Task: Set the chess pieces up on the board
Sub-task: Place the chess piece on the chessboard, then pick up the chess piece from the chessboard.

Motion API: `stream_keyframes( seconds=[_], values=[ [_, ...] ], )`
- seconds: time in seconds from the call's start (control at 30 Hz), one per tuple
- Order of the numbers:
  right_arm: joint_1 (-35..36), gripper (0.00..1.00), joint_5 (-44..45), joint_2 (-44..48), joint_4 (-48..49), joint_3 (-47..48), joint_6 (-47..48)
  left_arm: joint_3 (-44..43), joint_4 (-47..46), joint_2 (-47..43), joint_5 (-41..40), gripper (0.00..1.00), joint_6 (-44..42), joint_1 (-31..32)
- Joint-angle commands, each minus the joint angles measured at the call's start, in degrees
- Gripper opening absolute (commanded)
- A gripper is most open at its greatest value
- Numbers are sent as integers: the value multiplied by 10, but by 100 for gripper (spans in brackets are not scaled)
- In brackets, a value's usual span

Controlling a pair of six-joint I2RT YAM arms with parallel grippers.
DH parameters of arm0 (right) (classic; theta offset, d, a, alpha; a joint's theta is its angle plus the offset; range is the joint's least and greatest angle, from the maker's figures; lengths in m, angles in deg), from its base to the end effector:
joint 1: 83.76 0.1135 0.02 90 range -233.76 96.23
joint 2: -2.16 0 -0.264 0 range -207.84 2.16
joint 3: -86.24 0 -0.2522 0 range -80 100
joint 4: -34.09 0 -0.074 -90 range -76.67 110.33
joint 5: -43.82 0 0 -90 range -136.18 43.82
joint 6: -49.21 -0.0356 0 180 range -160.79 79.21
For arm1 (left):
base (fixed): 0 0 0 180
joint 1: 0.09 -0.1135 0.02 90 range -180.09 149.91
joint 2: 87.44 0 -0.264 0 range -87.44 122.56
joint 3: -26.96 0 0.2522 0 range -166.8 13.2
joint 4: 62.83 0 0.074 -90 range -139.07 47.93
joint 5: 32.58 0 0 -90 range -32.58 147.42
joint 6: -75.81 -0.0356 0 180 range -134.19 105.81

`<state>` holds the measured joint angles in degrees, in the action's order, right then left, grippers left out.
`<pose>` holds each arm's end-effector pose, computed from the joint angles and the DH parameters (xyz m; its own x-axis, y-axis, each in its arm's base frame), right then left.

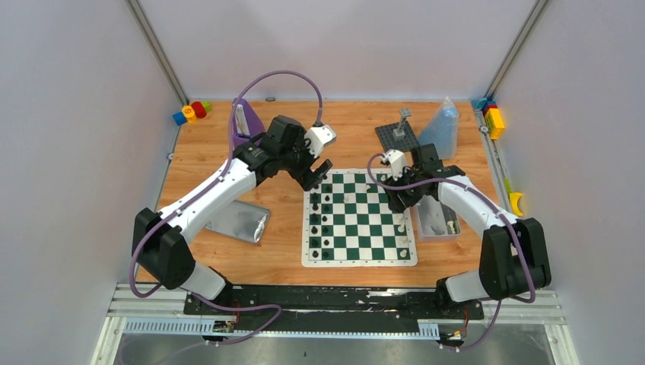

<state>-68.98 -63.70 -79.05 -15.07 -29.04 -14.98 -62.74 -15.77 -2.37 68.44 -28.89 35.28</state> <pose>0.2545 0.0782 0.2045 -0.6349 -0.5969 -0.4906 -0.7106 0.7004 0.0674 0.2644 -0.1961 0.3234 -0.3588 0.5601 -0.7467 0.8005 0.5961 0.0626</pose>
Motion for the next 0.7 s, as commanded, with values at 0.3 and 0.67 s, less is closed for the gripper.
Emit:
stream_keyframes(
  seconds=[0.3,0.67],
  values=[
    [69,54,-103,-135,47,172,-62,9,-42,-36,21,99,76,-97],
    [138,51,-67,-258,51,260,-49,22,-47,-70,60,100,102,-184]
  ],
)
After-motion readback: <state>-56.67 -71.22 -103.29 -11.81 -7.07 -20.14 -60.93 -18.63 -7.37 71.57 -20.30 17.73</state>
